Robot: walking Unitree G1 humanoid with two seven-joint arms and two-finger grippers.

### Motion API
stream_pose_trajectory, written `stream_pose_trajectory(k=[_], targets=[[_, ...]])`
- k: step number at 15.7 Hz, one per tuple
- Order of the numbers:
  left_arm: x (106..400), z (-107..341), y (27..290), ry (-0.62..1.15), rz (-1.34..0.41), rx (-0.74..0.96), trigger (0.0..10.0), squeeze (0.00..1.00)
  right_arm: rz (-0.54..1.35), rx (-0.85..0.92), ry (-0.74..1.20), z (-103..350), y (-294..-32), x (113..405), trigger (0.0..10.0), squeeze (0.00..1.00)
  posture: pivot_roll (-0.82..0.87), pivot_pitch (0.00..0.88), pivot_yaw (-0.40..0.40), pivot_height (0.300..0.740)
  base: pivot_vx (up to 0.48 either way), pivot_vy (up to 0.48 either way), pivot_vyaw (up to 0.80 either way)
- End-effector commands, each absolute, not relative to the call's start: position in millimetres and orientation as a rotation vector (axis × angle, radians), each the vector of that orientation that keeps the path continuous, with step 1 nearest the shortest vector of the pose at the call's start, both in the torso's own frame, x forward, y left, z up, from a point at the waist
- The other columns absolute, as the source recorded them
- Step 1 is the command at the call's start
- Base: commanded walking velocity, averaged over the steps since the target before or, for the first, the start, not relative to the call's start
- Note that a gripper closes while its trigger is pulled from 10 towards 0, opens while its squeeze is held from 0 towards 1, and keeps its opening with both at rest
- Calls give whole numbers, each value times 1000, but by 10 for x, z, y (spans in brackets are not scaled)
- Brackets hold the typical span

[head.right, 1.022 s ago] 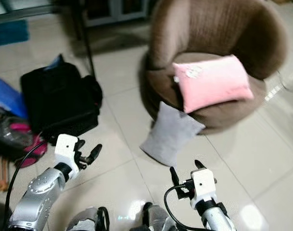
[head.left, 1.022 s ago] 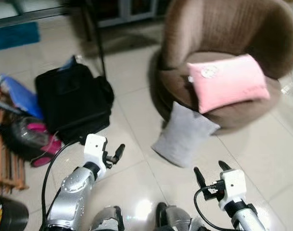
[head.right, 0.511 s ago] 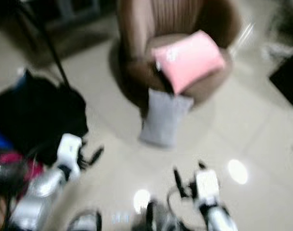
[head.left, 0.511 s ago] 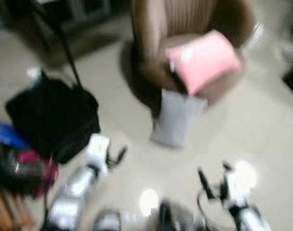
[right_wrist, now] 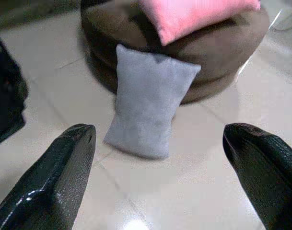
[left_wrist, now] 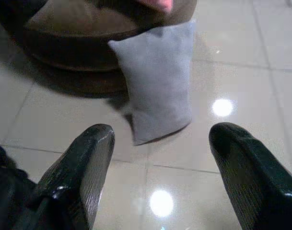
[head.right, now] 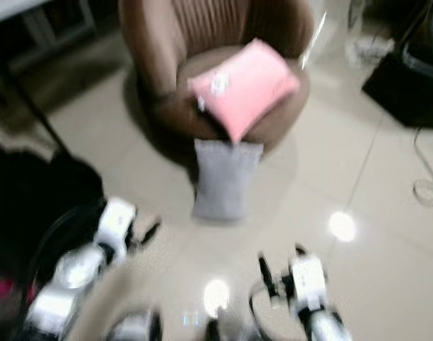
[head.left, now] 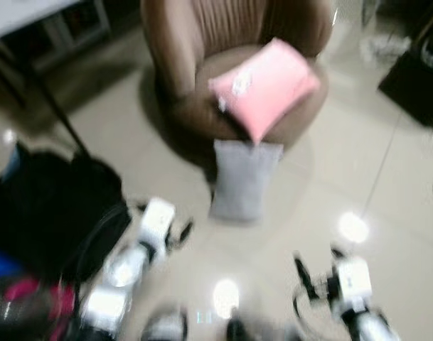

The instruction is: Move the pillow to the sofa from floor

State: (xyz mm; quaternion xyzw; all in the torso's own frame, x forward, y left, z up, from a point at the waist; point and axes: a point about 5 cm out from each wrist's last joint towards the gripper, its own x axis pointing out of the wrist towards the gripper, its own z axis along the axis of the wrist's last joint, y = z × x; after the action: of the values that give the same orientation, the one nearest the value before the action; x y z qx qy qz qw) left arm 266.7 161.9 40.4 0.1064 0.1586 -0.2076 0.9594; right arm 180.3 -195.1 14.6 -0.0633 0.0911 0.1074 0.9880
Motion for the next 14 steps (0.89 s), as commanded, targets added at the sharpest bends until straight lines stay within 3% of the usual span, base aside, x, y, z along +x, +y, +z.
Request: stream_pose_trajectory(k=[1, 4, 6, 9, 14], targets=[[2620, 322, 1650, 363, -409, 222, 10000, 0, 220, -122, 201, 109, -1927, 1745, 10000, 0, -32, 225, -50, 740, 262, -398, -525], [2625, 334, 1695, 339, -374, 197, 10000, 0, 217, -120, 186, 136, -1918, 1758, 10000, 0, -24, 224, -56, 740, 346, -326, -513], [2615, 523, 1765, 147, -278, 98, 10000, 0, 180, -131, 68, 299, -1932, 1837, 10000, 0, -9, 221, -63, 732, 292, -375, -456], [2425, 579, 1712, 39, -214, 99, 10000, 0, 207, -158, -7, 424, -1812, 2051, 10000, 0, 60, 222, -88, 715, 0, 0, -300], [2510, 632, 1744, -29, -90, 51, 10000, 0, 256, -183, -78, 568, -1725, 2444, 10000, 0, 166, 180, -136, 715, 0, 0, 0]])
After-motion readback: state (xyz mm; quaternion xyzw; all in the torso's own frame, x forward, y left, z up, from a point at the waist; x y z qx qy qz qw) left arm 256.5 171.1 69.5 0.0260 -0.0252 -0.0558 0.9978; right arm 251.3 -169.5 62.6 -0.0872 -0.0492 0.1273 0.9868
